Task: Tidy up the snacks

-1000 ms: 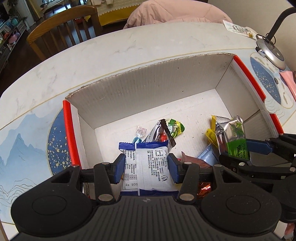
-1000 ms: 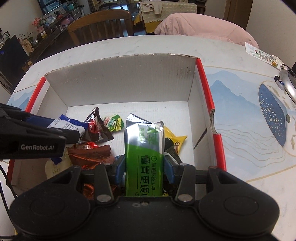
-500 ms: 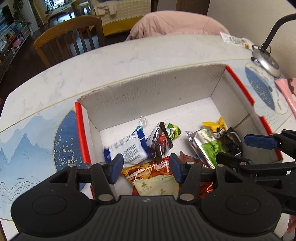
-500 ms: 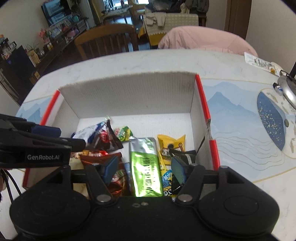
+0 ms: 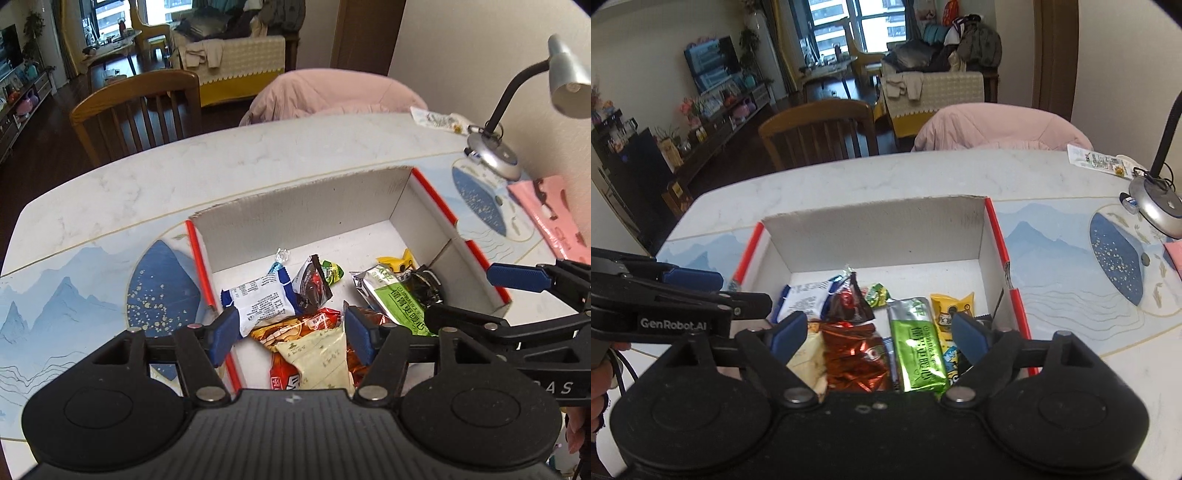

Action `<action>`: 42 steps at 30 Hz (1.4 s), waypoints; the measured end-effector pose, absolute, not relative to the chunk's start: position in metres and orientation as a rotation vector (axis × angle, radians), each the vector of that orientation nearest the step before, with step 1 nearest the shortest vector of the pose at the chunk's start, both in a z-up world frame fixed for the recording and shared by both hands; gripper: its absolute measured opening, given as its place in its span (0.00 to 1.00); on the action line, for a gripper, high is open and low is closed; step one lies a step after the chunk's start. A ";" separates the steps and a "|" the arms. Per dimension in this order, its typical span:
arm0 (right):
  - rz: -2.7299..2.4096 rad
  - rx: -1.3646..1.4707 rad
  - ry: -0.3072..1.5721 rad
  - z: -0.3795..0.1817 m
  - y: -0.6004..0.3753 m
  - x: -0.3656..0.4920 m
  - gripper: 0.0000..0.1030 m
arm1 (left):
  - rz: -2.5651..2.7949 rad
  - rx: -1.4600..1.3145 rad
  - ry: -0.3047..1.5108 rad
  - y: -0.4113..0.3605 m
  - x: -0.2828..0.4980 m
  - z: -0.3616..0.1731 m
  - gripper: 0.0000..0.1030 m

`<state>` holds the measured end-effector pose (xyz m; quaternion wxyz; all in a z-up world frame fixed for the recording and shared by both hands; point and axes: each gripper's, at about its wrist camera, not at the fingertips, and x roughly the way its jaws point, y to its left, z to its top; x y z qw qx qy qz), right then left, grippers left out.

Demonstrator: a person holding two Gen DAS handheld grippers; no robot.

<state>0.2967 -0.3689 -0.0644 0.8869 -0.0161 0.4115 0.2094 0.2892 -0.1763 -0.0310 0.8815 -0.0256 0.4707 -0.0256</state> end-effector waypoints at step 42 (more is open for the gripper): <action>0.337 0.034 0.495 -0.022 -0.356 0.163 1.00 | -0.119 -0.093 0.716 -0.142 0.155 0.021 0.92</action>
